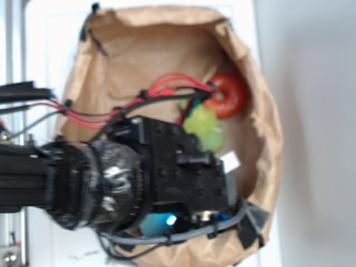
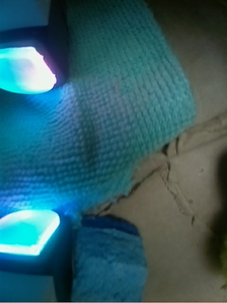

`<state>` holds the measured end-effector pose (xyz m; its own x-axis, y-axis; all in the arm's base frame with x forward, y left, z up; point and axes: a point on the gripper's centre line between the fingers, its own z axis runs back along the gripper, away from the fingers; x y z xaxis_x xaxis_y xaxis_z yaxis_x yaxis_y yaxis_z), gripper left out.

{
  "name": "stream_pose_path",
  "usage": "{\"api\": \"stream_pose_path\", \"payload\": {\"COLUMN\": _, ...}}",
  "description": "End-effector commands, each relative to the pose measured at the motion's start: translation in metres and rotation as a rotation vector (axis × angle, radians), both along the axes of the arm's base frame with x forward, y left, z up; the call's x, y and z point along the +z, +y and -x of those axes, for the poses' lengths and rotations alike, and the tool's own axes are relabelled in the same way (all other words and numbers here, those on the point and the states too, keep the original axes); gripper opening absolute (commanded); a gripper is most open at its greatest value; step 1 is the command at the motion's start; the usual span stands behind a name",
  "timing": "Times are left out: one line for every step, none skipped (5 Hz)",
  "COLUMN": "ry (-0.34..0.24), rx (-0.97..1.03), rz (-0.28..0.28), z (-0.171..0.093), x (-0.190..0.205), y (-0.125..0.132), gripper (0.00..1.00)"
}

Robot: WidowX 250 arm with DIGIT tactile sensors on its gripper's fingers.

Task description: Grab the blue cloth.

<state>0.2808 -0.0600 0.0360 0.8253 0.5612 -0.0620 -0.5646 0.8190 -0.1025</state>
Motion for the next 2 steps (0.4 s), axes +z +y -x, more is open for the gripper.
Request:
{"api": "stream_pose_path", "payload": {"ry": -0.061, "rx": -0.016, "rz": -0.006, "z": 0.003, "x": 0.036, "y": 0.009, "gripper": 0.0}}
{"api": "stream_pose_path", "payload": {"ry": -0.089, "rx": -0.009, "rz": 0.003, "z": 0.004, "x": 0.046, "y": 0.02, "gripper": 0.0}}
